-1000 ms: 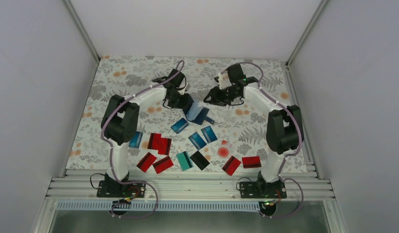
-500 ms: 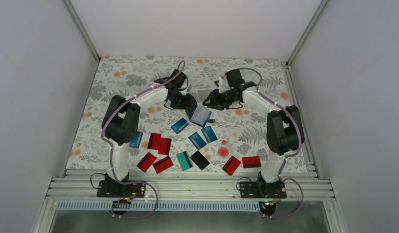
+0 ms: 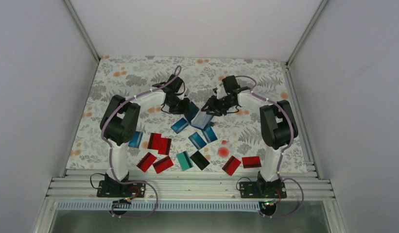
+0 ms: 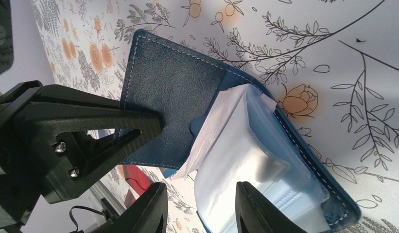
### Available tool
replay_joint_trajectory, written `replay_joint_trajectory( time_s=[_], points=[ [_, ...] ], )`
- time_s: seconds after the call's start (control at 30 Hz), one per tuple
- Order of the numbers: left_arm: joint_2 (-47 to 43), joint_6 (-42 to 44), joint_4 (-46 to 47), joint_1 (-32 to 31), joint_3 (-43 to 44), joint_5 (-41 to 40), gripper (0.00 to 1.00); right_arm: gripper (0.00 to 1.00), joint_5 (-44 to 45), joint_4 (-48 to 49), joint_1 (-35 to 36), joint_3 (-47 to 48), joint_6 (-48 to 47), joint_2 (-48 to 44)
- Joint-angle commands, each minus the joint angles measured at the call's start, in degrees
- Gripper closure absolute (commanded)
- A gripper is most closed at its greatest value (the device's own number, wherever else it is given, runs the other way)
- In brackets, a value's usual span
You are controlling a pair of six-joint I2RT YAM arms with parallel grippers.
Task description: Put the credit cards into the card holder
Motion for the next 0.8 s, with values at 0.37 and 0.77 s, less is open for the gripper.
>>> replay_joint_trajectory(
  time_s=[0.37,0.77],
  points=[
    [-1.0,-1.0,0.9,0.9,-0.1,1.5,0.97,0.6,1.6,1.0,0.6,-1.2,0.0,1.8],
    [-0.6,-1.3,1.6,1.2,-0.8,2.4,0.98,0.57,2.7,2.1,0.6,-2.3,0.2,3.2]
  ],
)
